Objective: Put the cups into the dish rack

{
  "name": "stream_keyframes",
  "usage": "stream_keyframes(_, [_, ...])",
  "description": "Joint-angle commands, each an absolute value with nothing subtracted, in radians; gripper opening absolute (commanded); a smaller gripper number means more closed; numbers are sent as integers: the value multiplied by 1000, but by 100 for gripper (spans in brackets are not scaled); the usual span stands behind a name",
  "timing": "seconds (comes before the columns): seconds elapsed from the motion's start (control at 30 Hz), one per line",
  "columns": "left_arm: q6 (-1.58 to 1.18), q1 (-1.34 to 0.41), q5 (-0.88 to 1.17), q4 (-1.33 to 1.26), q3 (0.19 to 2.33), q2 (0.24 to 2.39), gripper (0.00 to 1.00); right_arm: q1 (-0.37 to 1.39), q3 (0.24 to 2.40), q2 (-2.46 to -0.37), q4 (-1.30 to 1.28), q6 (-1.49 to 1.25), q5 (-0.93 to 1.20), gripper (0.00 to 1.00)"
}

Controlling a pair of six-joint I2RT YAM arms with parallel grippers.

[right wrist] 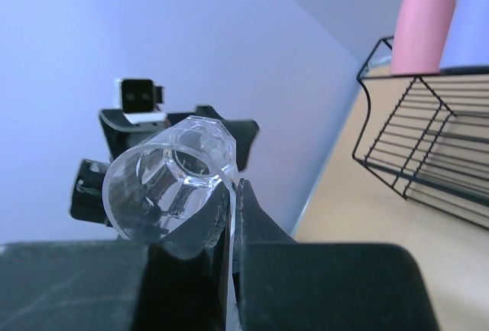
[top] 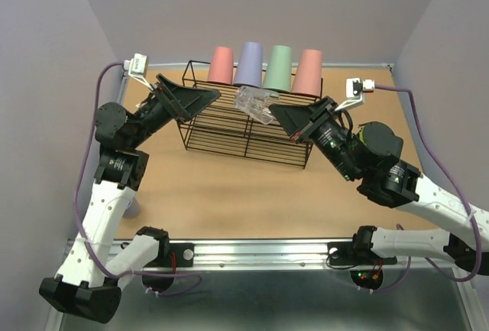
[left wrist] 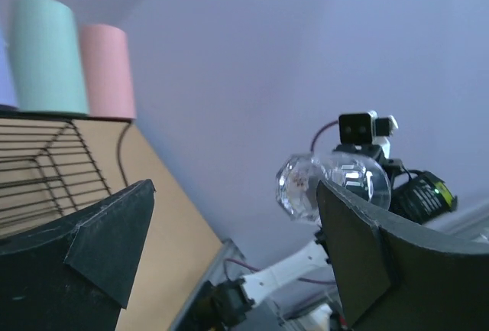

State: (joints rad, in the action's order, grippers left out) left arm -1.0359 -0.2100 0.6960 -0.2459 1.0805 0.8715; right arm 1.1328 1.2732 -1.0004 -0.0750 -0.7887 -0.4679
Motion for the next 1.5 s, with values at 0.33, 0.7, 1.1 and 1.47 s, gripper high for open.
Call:
stream_keyframes(0.33, [-1305,-469,650,-880,1009,905,99,1129,1307,-1052,164,-755,-456,1])
stream_keyframes(0.7, [-1267,-541,575,-853,986,931,98,1127,1312,-1080,212,-784,-405,1])
stream_keyframes(1.1, [-1103,-540,427,-534,969,868,96,1129,1336,-1092,259,-784,-353,0])
stream_keyframes(1.47, [-1029,-471,385,-399,1063,868,96,1127,1344,-1100,290,-779,-325,1])
